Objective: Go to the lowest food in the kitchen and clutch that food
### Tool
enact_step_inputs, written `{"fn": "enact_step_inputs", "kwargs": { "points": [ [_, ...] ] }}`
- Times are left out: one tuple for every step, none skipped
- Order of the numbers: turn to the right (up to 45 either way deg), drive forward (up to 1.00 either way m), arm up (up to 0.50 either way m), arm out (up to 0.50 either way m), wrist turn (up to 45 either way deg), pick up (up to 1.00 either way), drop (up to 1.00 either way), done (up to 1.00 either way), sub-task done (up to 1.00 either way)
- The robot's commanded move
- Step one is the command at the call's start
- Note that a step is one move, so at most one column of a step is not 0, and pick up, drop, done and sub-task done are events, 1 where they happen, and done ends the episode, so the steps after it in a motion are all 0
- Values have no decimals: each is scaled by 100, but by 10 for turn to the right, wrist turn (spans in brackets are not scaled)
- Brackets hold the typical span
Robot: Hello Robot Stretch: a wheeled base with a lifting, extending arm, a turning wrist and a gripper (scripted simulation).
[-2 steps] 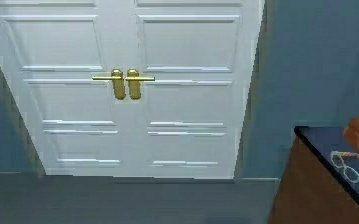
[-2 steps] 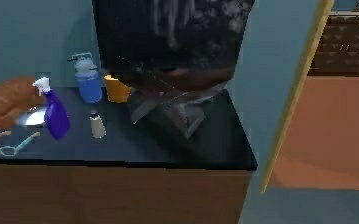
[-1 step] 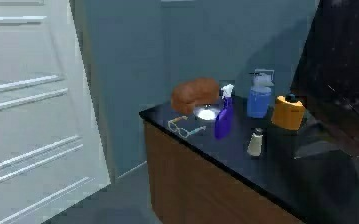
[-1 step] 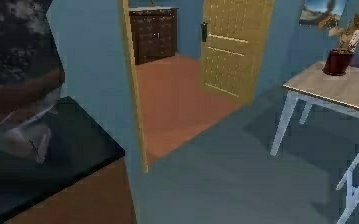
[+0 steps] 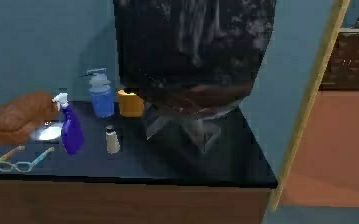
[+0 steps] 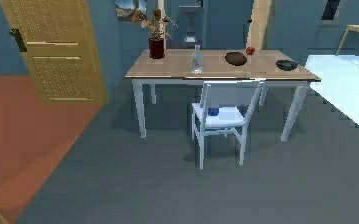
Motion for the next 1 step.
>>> {"fn": "enact_step_inputs", "kwargs": {
  "points": [
    [450, 0, 0, 0, 0, 0, 0, 0, 0]
  ]
}}
